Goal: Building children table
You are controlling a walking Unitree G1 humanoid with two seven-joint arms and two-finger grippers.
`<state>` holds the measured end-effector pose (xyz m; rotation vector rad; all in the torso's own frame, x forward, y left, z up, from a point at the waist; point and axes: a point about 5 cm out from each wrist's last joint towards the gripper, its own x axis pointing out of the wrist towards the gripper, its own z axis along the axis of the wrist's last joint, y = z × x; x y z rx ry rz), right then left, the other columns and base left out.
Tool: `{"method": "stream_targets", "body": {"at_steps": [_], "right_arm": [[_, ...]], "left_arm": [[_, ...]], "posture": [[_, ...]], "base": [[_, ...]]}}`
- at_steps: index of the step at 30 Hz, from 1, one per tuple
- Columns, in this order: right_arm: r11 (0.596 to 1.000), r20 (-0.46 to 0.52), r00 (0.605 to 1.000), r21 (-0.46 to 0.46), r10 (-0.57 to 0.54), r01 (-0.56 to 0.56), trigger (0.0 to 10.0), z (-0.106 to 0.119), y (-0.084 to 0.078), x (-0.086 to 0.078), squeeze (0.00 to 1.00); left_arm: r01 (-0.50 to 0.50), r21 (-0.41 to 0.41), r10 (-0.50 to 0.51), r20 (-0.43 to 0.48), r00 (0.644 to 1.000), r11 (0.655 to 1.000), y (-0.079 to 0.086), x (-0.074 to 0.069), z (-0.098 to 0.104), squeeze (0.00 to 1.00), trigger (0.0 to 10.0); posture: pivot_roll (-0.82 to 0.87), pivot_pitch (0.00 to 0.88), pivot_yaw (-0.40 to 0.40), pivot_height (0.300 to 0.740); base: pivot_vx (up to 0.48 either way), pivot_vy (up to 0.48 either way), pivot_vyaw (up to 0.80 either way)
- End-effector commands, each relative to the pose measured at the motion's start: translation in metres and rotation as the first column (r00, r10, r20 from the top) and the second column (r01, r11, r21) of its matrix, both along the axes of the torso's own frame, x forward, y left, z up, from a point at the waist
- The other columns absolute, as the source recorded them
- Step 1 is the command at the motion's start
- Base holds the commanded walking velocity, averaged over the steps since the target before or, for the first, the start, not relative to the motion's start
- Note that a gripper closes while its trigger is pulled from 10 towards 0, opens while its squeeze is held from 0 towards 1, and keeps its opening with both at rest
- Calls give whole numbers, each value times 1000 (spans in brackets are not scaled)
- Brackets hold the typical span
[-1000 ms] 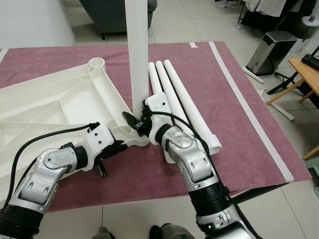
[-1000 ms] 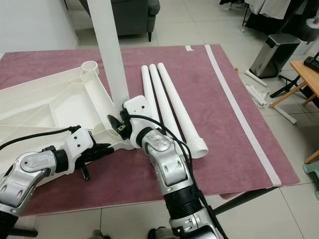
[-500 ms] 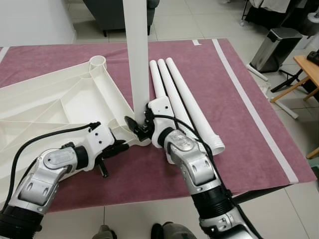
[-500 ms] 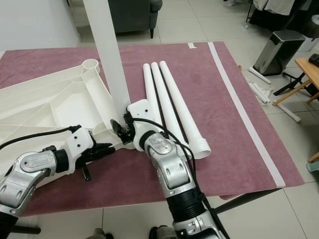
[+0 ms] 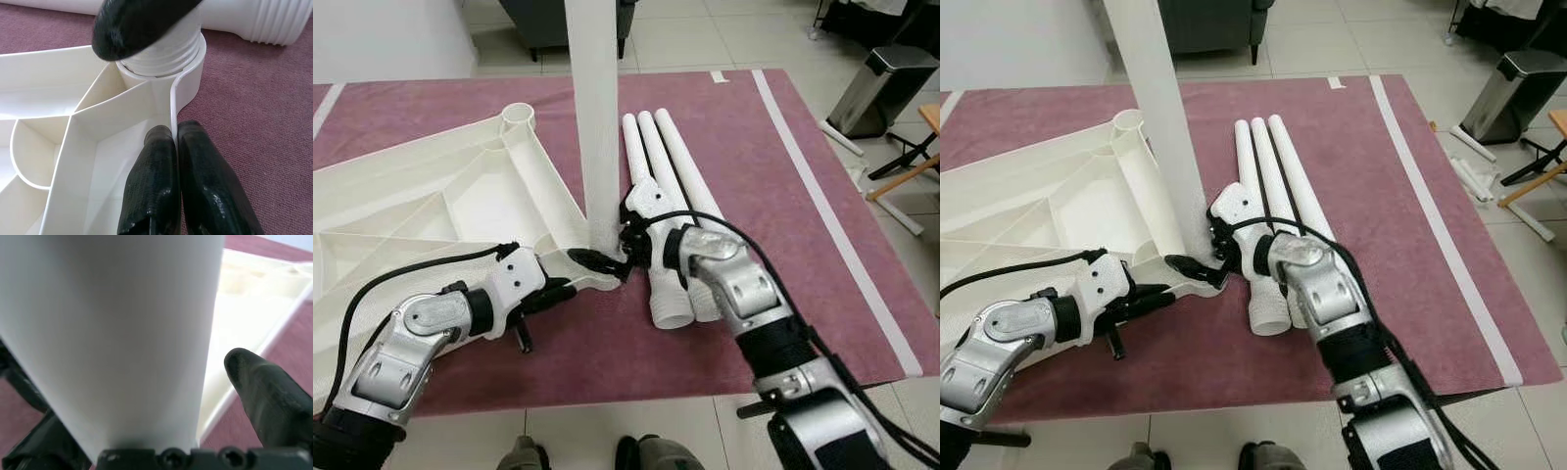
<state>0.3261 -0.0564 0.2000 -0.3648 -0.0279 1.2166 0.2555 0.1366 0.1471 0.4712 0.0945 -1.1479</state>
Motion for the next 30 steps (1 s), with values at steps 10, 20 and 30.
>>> {"method": "stream_targets", "body": {"at_steps": [10,20,30], "right_arm": [[968,-27,968,-8,250,-250,10000,8,16,-4,0],[977,-51,976,-10,210,-211,0,-11,23,-7,0],[972,-105,967,-42,-233,229,0,-37,23,2,0]], "left_arm": [[248,8,-248,-24,968,969,-8,-23,8,0,0],[234,-35,-234,10,972,972,-14,-16,19,0,0],[199,-73,-198,18,980,977,-19,-10,21,0,0]], "posture": [[118,140,-10,740],[117,137,-10,740],[103,147,-8,740]], "base": [[0,0,0],[0,0,0],[0,0,0]]}}
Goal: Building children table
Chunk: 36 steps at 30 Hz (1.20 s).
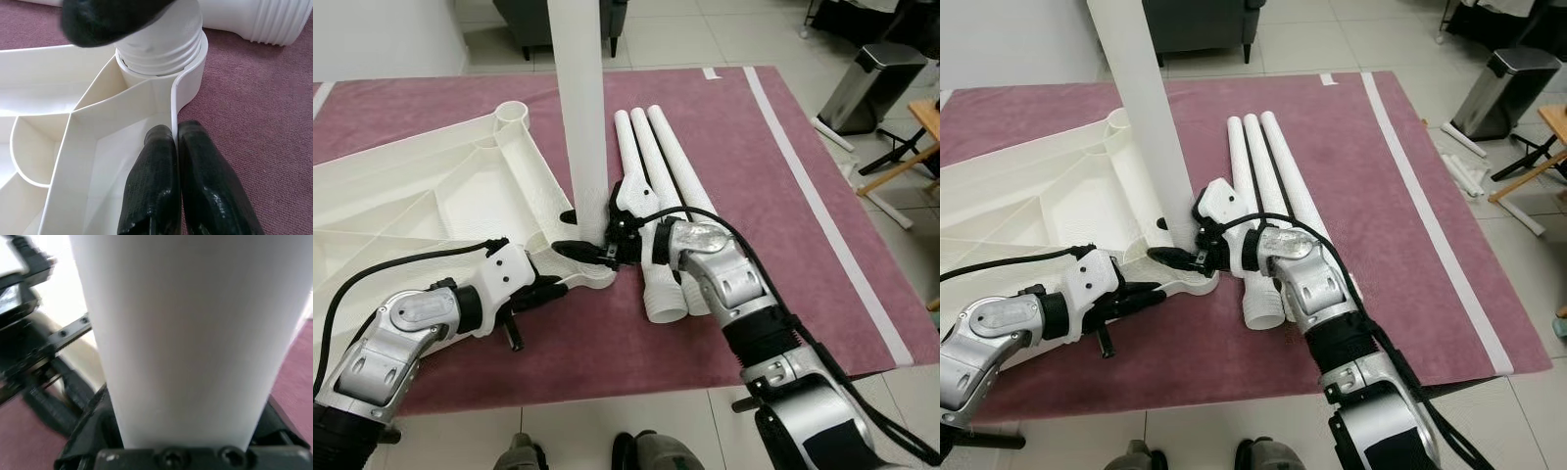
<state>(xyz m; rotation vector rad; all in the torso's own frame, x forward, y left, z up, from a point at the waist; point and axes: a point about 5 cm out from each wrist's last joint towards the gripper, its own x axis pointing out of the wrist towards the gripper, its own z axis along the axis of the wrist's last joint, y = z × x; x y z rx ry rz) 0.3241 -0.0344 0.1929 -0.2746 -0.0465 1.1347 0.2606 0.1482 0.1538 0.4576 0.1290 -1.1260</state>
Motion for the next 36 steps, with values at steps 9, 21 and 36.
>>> {"method": "stream_targets", "body": {"at_steps": [9,21,36], "right_arm": [[812,-199,787,-122,-583,571,0,-56,8,-3,0],[801,-163,787,-41,-596,598,10000,-43,25,-10,0],[996,-65,994,-32,-82,81,10000,-20,19,-29,0]], "left_arm": [[228,-99,-225,47,973,969,-32,-14,18,0,0],[222,-104,-220,33,975,969,-30,-16,16,0,0],[199,-55,-199,4,980,978,-30,-14,-1,0,0]], "posture": [[93,158,-8,740],[101,163,-12,740],[93,164,-17,740]], "base": [[0,0,0],[0,0,0],[0,0,0]]}}
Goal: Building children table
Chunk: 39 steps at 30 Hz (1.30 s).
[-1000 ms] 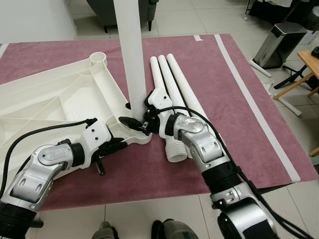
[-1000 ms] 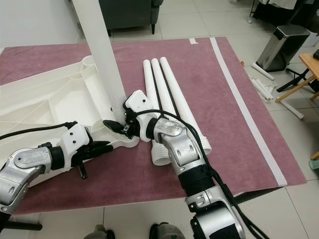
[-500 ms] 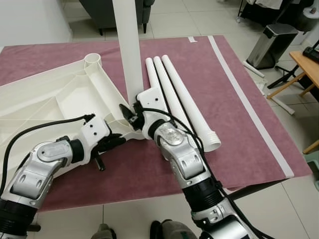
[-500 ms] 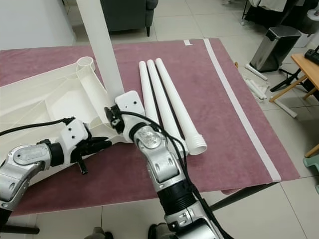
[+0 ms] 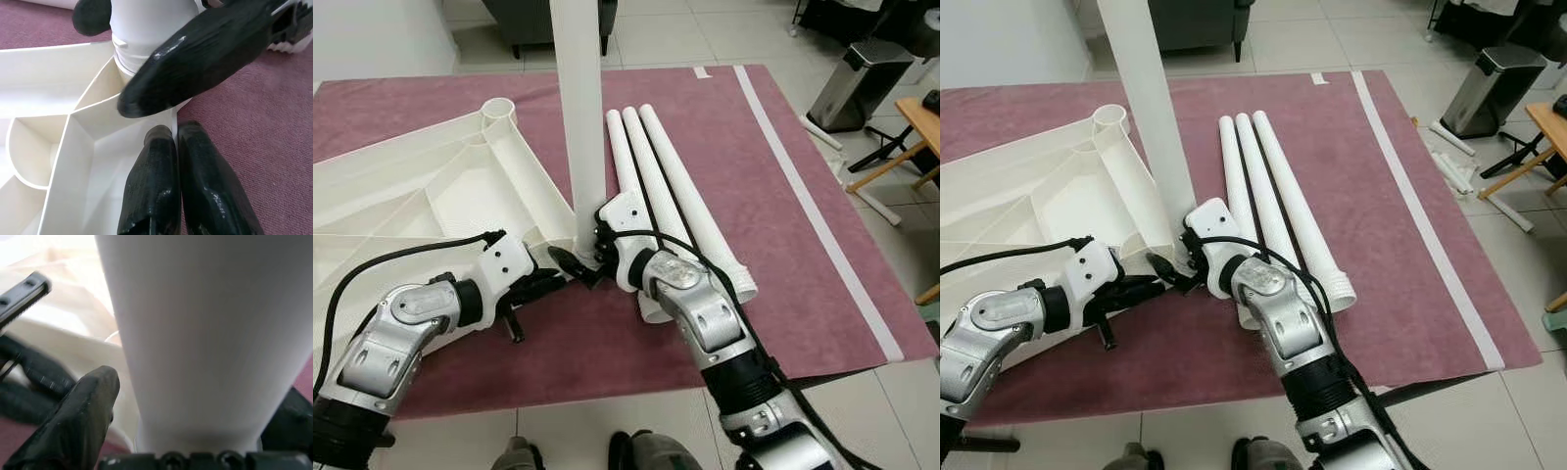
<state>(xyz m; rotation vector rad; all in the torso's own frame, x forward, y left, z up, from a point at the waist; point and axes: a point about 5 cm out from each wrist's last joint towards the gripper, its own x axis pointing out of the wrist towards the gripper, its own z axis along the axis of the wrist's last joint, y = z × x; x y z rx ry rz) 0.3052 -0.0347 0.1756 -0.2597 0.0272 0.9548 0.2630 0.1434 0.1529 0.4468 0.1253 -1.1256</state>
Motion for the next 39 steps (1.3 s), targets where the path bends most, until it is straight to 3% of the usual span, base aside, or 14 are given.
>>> {"method": "stream_targets", "body": {"at_steps": [1,2,3,8,9,15,17,28,29,30,31,39], "right_arm": [[987,-6,987,-29,158,-158,10000,0,15,-10,0],[987,-6,987,-29,158,-158,10000,0,15,-10,0],[980,10,981,-46,193,-192,10000,3,10,-9,0],[974,20,975,-57,222,-220,10000,7,6,-7,0],[946,64,948,-117,310,-302,10000,18,-5,4,0],[912,83,920,-193,384,-363,10000,27,-16,18,0],[906,85,918,-218,387,-362,10000,36,-26,32,0],[886,35,907,-236,420,-400,10000,32,-28,43,0],[878,10,901,-229,434,-420,3922,26,-27,43,0],[878,10,901,-229,434,-420,3922,26,-27,43,0],[871,-11,893,-213,451,-443,0,21,-26,42,0],[884,-25,899,-168,438,-435,0,14,-24,41,0]], "left_arm": [[193,-30,-193,6,981,981,-24,-16,-3,0,0],[193,-30,-193,6,981,981,-24,-16,-3,0,0],[174,-16,-174,8,985,985,-24,-14,-7,0,6980],[160,0,-160,6,987,987,-25,-12,-11,0,6980],[124,25,-124,-6,992,992,-26,-9,-22,0,10000],[109,55,-108,-21,994,992,-26,-6,-30,0,10000],[103,63,-101,-33,994,993,-24,-4,-32,0,10000],[100,45,-98,-59,993,994,-23,-3,-34,0,10000],[104,41,-101,-64,993,994,-22,-3,-35,0,10000],[104,41,-101,-64,993,994,-22,-3,-35,0,10000],[107,38,-105,-66,992,993,-22,-3,-35,0,10000],[110,29,-108,-66,992,994,-24,-4,-35,0,10000]], "posture": [[93,164,-17,740],[93,164,-17,740],[96,163,-17,740],[96,162,-17,740],[98,161,-14,740],[102,161,-13,740],[110,157,-14,740],[116,155,-9,740],[117,154,-8,740],[117,154,-8,740],[117,154,-7,740],[116,151,-9,740]], "base": [[0,0,0],[0,0,0],[0,0,0],[0,0,0],[0,0,0],[0,0,0],[0,0,0],[0,0,0],[0,0,0],[0,0,0],[0,0,0],[0,0,0]]}}
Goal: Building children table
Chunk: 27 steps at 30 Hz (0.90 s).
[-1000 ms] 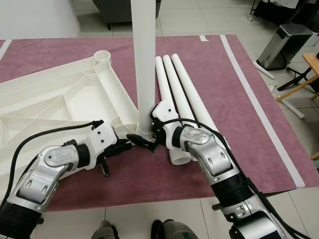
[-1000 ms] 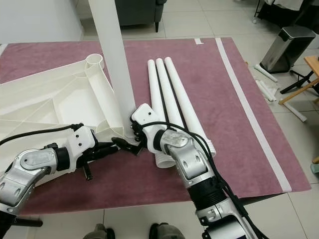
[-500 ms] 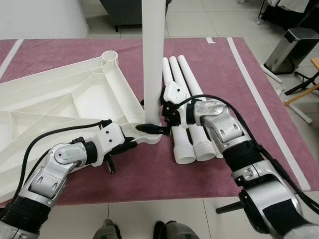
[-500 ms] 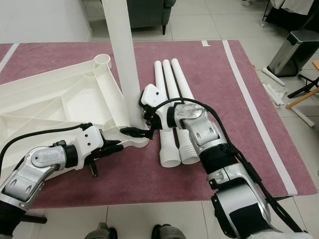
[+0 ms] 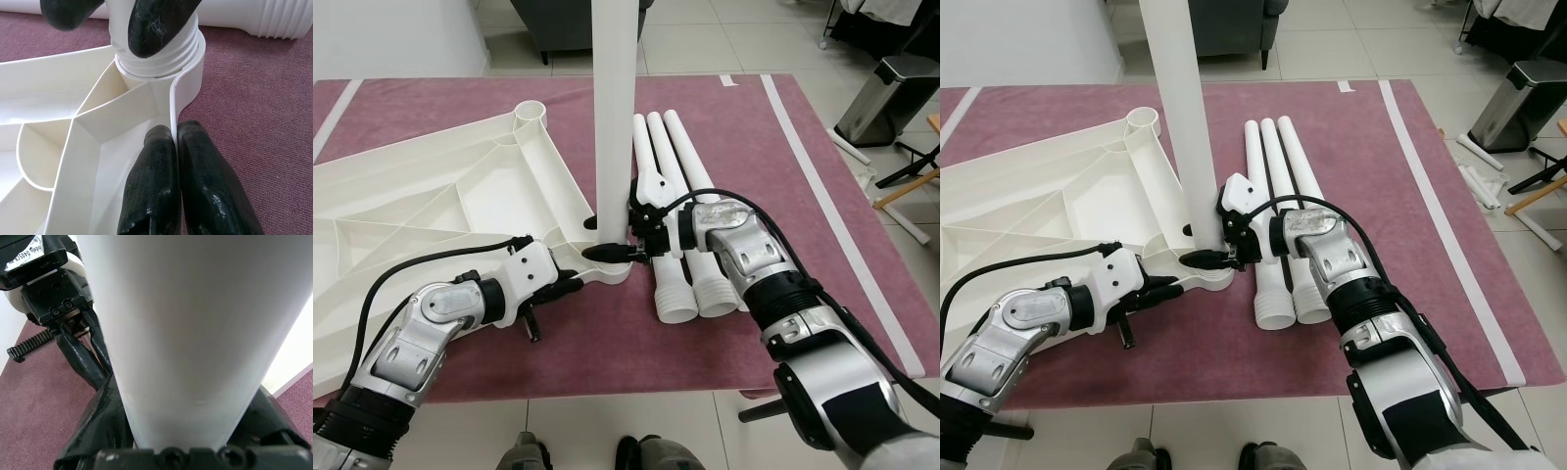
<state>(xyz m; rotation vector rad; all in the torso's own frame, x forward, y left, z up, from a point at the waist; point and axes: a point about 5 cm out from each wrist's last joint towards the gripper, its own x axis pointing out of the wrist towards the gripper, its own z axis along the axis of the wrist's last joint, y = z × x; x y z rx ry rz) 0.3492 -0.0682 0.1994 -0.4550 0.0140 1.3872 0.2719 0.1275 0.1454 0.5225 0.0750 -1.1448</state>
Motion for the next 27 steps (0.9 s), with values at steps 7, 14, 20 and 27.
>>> {"method": "stream_targets", "body": {"at_steps": [7,14,20,27], "right_arm": [[943,-62,943,27,-328,330,0,-37,23,-8,0],[708,-227,682,-58,-695,703,0,-85,34,-39,0],[680,-219,654,-66,-724,730,10000,-92,40,-51,0],[762,-176,764,90,-621,641,10000,-53,42,-38,1000]], "left_arm": [[71,-38,-75,-137,988,997,-10,-15,-24,0,10000],[89,-57,-96,-146,985,994,-11,-19,-22,0,10000],[95,-58,-103,-150,983,994,-12,-19,-22,0,10000],[91,-55,-98,-153,983,994,-10,-19,-23,0,10000]], "posture": [[107,157,-15,740],[99,164,-13,740],[99,165,-12,740],[103,169,-14,740]], "base": [[0,0,0],[0,0,0],[0,0,0],[0,0,0]]}}
